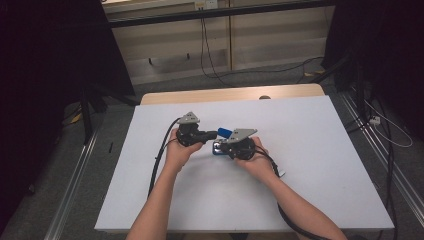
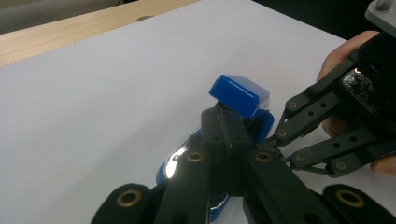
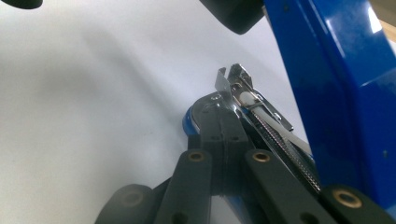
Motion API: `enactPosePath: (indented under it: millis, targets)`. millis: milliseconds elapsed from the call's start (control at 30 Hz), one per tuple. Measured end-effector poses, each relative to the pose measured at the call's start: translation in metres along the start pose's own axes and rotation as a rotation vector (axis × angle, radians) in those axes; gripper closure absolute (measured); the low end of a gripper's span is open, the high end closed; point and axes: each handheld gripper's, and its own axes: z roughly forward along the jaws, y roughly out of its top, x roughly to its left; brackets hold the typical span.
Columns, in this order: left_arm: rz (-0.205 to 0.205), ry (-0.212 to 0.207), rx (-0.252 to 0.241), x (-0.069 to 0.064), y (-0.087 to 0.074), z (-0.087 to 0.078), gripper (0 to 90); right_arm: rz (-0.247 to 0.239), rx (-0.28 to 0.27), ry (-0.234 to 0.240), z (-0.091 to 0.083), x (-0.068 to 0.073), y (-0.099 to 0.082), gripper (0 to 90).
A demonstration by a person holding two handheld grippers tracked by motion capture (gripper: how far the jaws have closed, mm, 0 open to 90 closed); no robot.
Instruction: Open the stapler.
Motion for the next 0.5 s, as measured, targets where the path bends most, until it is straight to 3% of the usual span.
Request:
enactPosePath:
  millis: [200,267,400,500]
  targets:
    - [0.000,0.000,0.004,-0.0005,0.0022,-0.0002,89.7,-0.002,0.006,-0.002,-0.0004,0.0007,0.0007,90.0]
    - [0.000,0.000,0.004,-0.0008,0.0026,0.0000,89.8,-0.021,0.013,-0.024,-0.0010,0.0020,0.0017,90.0]
    - [0.005,0.003,0.009,-0.0008,0.0027,-0.0002,89.7,0.009,-0.050,-0.045,-0.0022,0.0045,0.0012,90.0]
    - [0.006,0.004,0.007,-0.0010,0.0027,0.0001,89.6,0.030,-0.061,-0.055,-0.0019,0.0051,0.0045,90.0]
